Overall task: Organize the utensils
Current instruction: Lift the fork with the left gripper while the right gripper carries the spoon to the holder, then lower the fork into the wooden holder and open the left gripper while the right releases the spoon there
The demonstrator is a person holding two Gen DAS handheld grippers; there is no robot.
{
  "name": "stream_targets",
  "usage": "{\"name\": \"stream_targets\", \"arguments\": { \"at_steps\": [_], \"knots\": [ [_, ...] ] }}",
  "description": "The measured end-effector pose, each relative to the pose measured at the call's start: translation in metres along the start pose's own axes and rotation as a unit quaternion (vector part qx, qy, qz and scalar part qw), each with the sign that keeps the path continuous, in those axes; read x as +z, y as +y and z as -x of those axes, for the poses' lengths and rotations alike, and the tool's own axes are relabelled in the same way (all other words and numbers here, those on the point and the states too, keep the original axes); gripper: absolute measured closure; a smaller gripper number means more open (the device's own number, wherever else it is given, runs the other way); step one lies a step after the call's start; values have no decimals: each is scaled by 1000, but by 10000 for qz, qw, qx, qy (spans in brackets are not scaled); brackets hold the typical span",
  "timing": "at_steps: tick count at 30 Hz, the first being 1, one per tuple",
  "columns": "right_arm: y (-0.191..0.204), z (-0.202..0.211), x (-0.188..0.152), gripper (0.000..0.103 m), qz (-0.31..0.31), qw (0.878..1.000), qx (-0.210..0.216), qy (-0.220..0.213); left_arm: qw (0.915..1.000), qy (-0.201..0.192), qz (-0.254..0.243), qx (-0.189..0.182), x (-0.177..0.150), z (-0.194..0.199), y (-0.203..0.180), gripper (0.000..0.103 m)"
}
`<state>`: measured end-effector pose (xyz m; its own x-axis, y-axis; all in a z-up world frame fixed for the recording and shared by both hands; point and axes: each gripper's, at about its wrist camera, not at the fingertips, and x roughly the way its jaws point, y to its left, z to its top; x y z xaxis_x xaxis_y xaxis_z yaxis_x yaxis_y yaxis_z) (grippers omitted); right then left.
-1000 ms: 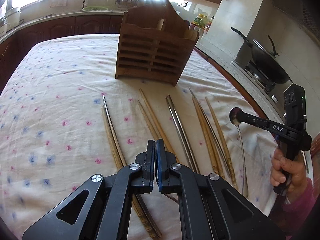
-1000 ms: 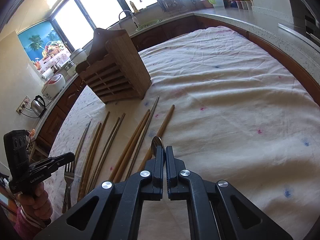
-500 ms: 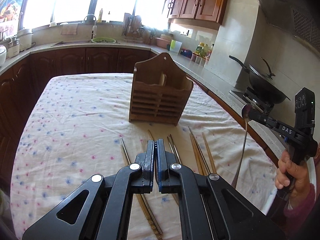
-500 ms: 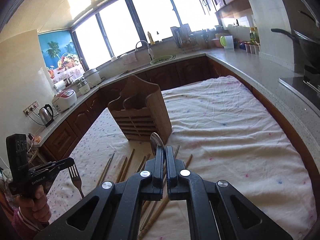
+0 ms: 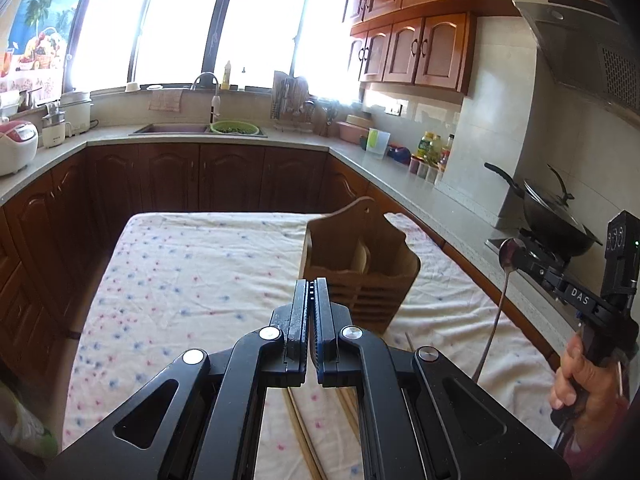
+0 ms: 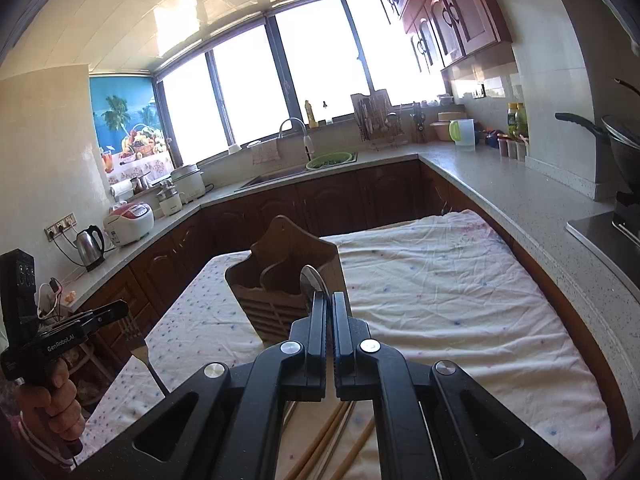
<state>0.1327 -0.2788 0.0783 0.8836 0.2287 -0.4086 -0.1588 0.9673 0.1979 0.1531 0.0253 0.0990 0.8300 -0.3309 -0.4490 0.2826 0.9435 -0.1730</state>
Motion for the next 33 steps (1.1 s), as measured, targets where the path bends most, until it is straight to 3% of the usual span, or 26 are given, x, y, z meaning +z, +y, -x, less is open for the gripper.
{"name": "stream_targets", "arguments": {
  "at_steps": [6, 12, 18, 25, 33],
  "knots": [
    [7, -17, 31, 101, 110, 9984, -137, -533, 9985, -426, -44, 348, 44, -17, 2, 101],
    [21, -37, 62, 101, 363, 9909, -428, -1227, 9918, -923, -179, 863, 87, -41, -6, 101],
    [38, -64, 80, 101, 730, 9806, -684, -1687, 9853, -1072, -251, 1306, 106, -87, -12, 101],
    [43, -103, 60, 101, 978, 9780, -894, -1609, 9848, -792, -405, 1495, 80, -134, -14, 101],
    [35, -128, 30, 101, 917, 9861, -717, -1181, 9906, -432, -430, 1221, 52, -155, -17, 101]
  ]
}}
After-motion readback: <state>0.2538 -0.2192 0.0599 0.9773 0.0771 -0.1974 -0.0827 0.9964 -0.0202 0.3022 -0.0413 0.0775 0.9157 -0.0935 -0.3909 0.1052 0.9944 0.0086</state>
